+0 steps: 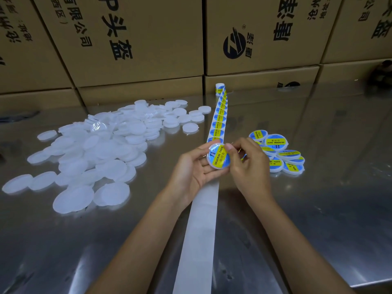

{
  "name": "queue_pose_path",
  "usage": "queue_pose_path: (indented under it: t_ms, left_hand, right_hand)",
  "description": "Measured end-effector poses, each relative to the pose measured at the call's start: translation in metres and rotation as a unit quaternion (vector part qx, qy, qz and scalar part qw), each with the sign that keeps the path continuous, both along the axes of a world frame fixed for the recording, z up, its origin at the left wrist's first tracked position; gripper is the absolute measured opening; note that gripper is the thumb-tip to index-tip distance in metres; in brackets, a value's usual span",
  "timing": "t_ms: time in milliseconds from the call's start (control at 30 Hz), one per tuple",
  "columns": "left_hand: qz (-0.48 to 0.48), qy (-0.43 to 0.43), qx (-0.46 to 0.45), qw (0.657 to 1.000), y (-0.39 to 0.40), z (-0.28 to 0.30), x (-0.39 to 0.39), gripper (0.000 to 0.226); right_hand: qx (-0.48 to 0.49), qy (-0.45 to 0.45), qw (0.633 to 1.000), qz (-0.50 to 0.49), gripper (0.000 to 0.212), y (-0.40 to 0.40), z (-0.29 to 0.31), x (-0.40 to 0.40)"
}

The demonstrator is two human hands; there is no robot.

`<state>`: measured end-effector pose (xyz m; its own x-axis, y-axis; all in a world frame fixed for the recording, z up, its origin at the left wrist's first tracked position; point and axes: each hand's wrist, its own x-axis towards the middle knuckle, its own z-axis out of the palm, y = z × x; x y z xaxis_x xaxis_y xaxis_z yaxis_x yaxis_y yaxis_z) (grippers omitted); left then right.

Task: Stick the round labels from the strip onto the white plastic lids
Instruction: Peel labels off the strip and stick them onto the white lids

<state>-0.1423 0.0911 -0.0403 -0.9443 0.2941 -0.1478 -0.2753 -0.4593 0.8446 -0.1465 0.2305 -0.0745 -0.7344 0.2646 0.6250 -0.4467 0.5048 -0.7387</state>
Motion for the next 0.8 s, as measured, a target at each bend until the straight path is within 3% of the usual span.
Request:
queue_pose_path:
  t_ms: [133,267,467,700,800]
  left_hand:
    - [0.012,0.01,0.015,1.0,-0.002,-0.0007,-0.0022,0.036]
    - [0.002,0.01,0.022,1.0,-0.002,-0.0003,-0.0029,0.04]
    - [-0.015,0.014,-0.028,0.999,-0.0021,-0.0007,-0.0019,0.038]
    - [-0.019,0.007,-0.011,1.0,-0.0016,-0.0047,-0.0012,0.031]
    - [0.002,0.007,0.027,1.0,-0.0048,-0.0041,-0.0051,0.031]
  right_hand:
    - [0.019,-0.02,1.0,0.004,0.022,-0.0032,-0.0005,0.0009]
    - [0.064,-0.05,0.997,-0.005,0.044,-0.007,-0.0018,0.0037]
    - [0.079,0.011,0.995,-0.055,0.038,-0.0023,-0.0012,0.003]
    - [-0.001,-0.025,0.998,-0.056,0.034,-0.0001,-0.0031,-0.0005]
    - [-0.006,-0.053,0.999,-0.007,0.024,-0.0022,-0.0025,0.0008]
